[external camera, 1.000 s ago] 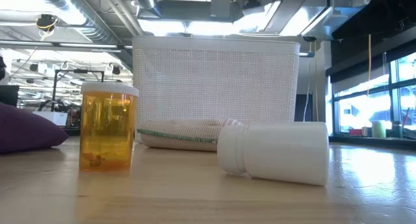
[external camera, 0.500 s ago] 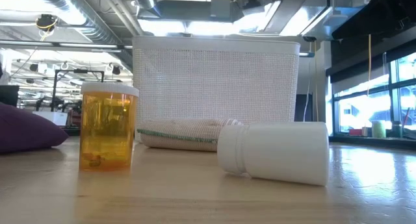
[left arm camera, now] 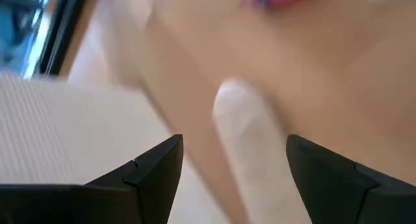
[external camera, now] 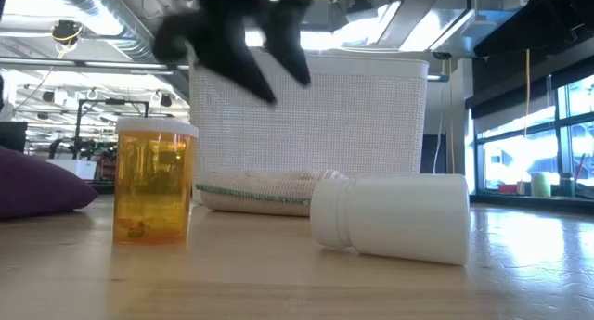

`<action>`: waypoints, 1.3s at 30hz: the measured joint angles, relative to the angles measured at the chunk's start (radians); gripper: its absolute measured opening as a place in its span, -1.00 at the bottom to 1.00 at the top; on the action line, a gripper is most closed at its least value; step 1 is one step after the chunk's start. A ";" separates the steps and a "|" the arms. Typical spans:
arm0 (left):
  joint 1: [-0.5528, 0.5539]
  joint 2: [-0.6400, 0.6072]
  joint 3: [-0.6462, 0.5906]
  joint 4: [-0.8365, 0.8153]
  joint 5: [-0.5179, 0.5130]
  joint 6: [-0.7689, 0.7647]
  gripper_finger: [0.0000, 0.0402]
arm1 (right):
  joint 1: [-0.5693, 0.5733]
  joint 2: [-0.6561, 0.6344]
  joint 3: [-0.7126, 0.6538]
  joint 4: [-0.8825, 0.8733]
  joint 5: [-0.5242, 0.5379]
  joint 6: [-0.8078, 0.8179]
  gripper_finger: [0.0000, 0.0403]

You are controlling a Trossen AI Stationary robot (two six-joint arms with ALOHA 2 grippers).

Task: Pick & place medical supplies in basket/bin
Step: Put the white bandage into the white bin

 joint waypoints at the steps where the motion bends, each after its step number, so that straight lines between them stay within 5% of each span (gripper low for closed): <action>1: 0.001 0.023 0.000 -0.002 -0.048 0.000 0.32 | 0.000 0.000 0.000 0.000 -0.001 0.000 0.03; 5: 0.014 0.101 0.000 0.000 -0.149 -0.005 0.32 | 0.000 0.000 0.000 0.000 -0.001 0.000 0.03; 15: 0.044 0.193 0.000 0.000 -0.139 -0.031 0.32 | 0.000 0.000 0.000 0.000 -0.002 0.000 0.03; 29: 0.054 0.195 0.000 0.000 0.032 -0.139 0.32 | 0.000 0.000 0.000 0.000 -0.003 0.000 0.03; 39: 0.053 0.195 0.000 0.030 0.044 -0.139 0.32 | 0.000 0.000 0.000 0.000 -0.003 0.000 0.03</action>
